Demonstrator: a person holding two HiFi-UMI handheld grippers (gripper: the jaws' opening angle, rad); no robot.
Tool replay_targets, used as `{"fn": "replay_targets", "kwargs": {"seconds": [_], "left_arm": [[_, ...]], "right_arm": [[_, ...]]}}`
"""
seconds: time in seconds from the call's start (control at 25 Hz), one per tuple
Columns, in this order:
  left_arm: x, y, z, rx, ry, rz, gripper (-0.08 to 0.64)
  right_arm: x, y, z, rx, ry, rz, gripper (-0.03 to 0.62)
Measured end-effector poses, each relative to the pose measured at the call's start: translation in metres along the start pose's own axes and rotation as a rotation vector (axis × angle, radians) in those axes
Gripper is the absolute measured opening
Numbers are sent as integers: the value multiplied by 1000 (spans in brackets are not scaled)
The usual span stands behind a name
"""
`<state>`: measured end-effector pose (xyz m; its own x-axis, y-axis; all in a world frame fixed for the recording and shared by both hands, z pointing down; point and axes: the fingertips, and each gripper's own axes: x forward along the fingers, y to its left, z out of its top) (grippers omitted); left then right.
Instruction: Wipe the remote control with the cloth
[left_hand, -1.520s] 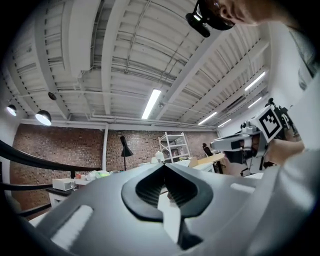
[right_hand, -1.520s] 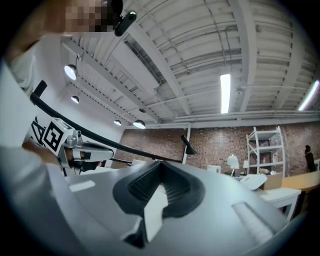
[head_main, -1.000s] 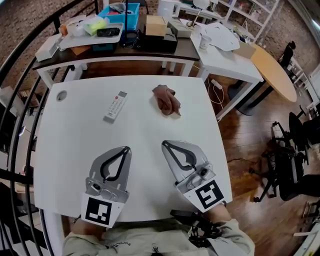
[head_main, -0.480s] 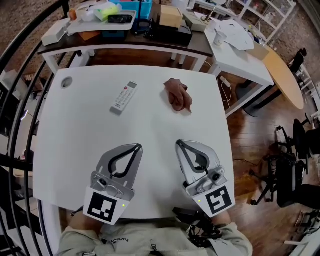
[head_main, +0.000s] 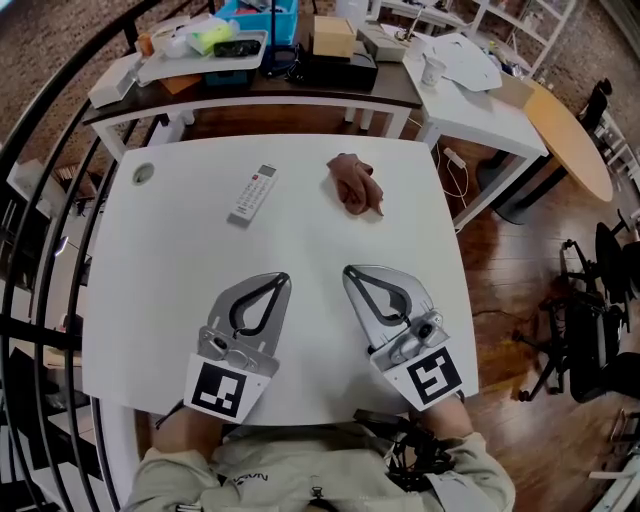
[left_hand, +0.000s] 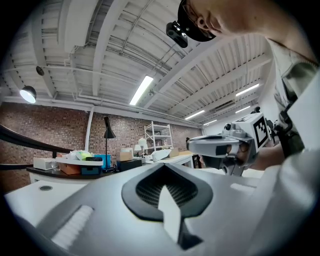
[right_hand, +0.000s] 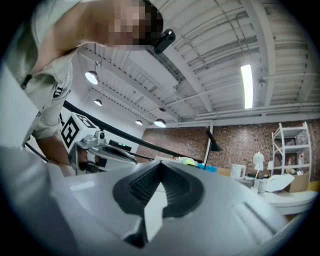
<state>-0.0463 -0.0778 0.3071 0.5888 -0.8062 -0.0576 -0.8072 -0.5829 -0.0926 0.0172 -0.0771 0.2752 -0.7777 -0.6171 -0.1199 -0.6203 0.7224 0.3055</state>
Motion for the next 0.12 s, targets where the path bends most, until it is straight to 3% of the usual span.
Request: {"fn": "replay_targets", "kwargs": {"seconds": [0.12], "left_arm": [[-1, 3, 1, 0, -6, 14, 3]], "right_arm": [[0, 2, 0, 5, -5, 2, 3]]}}
